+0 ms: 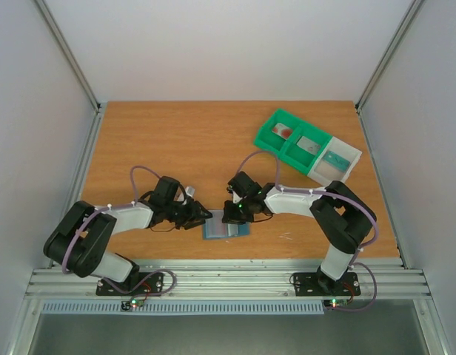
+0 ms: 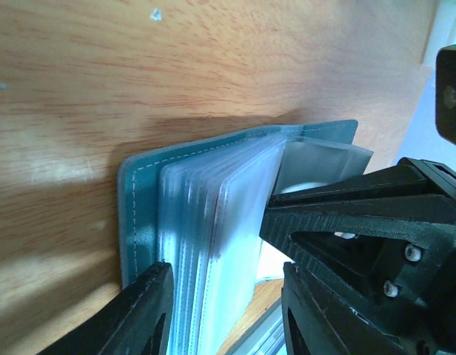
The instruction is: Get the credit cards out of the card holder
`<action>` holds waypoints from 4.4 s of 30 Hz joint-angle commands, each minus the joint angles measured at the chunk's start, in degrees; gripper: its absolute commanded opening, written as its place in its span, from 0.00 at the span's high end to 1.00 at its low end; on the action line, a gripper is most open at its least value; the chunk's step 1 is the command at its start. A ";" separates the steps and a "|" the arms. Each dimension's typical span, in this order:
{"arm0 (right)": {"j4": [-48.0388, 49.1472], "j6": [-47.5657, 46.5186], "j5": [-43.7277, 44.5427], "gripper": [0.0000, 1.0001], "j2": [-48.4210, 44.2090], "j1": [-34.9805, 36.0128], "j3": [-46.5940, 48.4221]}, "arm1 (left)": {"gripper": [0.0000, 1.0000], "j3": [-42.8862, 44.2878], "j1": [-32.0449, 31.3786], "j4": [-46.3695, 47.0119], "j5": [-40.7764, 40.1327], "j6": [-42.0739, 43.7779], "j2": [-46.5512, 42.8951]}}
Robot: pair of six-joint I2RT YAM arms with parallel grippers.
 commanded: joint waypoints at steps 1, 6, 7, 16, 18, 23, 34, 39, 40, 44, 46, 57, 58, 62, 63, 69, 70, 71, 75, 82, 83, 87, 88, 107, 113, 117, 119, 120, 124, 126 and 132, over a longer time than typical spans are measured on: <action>0.38 -0.78 3.78 0.94 0.23 0.61 -2.91 | 0.58 -0.81 -0.19 1.41 -0.14 -0.27 -1.95; 2.12 -0.42 3.22 0.98 0.62 0.65 -4.01 | 0.54 -1.31 -0.19 3.47 -0.35 -2.14 -3.95; 2.36 -0.31 3.34 0.99 0.49 0.63 -4.22 | 0.53 -1.28 -0.19 3.91 -0.30 -2.54 -4.13; 6.70 1.70 1.58 0.99 1.13 0.04 -6.54 | 0.50 -1.93 -0.23 10.93 1.03 -5.40 -1.46; 7.96 2.19 0.59 0.99 1.13 -0.36 -7.28 | 0.51 -2.10 -0.20 11.91 0.79 -6.00 -1.22; 9.06 3.05 -1.37 0.99 1.17 -1.45 -7.87 | 0.50 -2.66 -0.26 13.42 0.14 -6.68 -0.64; 10.15 3.23 -2.13 0.99 1.57 -2.22 -8.64 | 0.51 -3.91 -0.28 14.46 -0.52 -6.71 1.21; 9.92 3.11 -2.10 0.99 1.48 -2.71 -8.49 | 0.50 -4.20 -0.28 12.29 -1.30 -7.20 -0.34; 10.01 3.15 -2.07 0.99 1.50 -2.72 -8.50 | 0.50 -4.03 -0.28 11.86 -1.31 -7.12 -0.60; 10.32 3.39 -2.47 0.99 2.14 -2.74 -8.44 | 0.49 -3.85 -0.33 10.83 -1.47 -6.30 -0.71; 10.32 3.44 -2.56 0.99 2.12 -2.74 -8.42 | 0.48 -3.58 -0.28 9.75 -1.54 -5.56 -0.09; 10.48 3.66 -2.14 0.99 1.74 -2.74 -8.46 | 0.47 -3.74 -0.28 10.97 -0.51 -5.02 1.08; 10.56 3.72 -2.12 0.99 1.73 -2.78 -8.46 | 0.47 -3.80 -0.28 11.32 -0.30 -5.17 1.33; 10.11 3.67 -1.29 0.99 1.39 -2.73 -8.70 | 0.47 -4.00 -0.28 10.44 -0.51 -5.28 0.59; 10.06 3.68 -0.97 0.99 1.07 -2.74 -8.94 | 0.47 -4.05 -0.28 9.99 -0.59 -5.21 0.14; 12.54 4.57 -3.00 0.95 -0.12 -2.73 -9.62 | 0.46 -5.76 -0.28 12.97 -0.60 -5.29 0.41; 12.56 4.75 -3.28 0.91 -0.17 -2.73 -9.56 | 0.46 -6.06 -0.28 14.63 -0.08 -5.87 1.05; 12.68 4.82 -3.38 0.90 -0.37 -2.73 -9.58 | 0.46 -6.10 -0.28 15.45 0.26 -6.59 1.56; 11.36 4.04 -2.04 0.92 -2.00 -2.74 -9.81 | 0.46 -6.02 -0.28 16.04 0.27 -7.04 1.68; 9.53 2.62 0.35 0.99 -1.73 -2.73 -10.20 | 0.46 -5.24 -0.28 13.41 -0.30 -5.67 0.62; 9.53 2.69 0.44 0.99 -1.17 -2.73 -10.29 | 0.46 -5.23 -0.28 13.28 -0.21 -5.63 0.55; 9.90 3.05 0.18 0.99 -0.36 -2.73 -10.29 | 0.46 -5.13 -0.28 13.01 -0.34 -5.48 0.60; 10.03 3.06 0.12 0.98 -0.40 -2.78 -10.33 | 0.46 -4.99 -0.28 13.06 -0.16 -5.26 0.86; 13.75 5.33 -3.67 0.98 -1.08 -2.73 -10.71 | 0.59 -2.07 -0.61 18.30 3.84 -8.31 4.32; 13.23 4.91 -3.20 0.97 -2.71 -2.74 -10.54 | 0.59 0.69 -1.93 17.67 4.08 -8.13 6.77; 14.57 6.04 -3.56 0.94 -3.01 -2.73 -11.61 | 0.60 0.91 -2.74 22.64 5.61 -10.22 9.45; 13.84 5.61 -3.16 0.92 -4.02 -2.73 -11.61 | 0.62 1.19 -3.34 23.24 5.36 -11.41 9.63; 13.00 5.23 -2.60 0.91 -4.76 -2.73 -11.44 | 0.62 1.44 -3.69 23.02 5.18 -11.55 9.54; 9.09 3.94 0.41 0.83 -9.95 -2.73 -11.64 | 0.62 3.45 -5.41 21.09 4.71 -11.67 9.46; 7.12 3.58 2.30 0.77 -13.05 -2.78 -12.24 | 0.62 4.56 -6.61 20.80 4.41 -11.97 9.66; 1.36 2.58 8.40 0.72 -22.46 -2.74 -14.30 | 0.62 8.53 -9.72 18.55 1.85 -12.16 11.28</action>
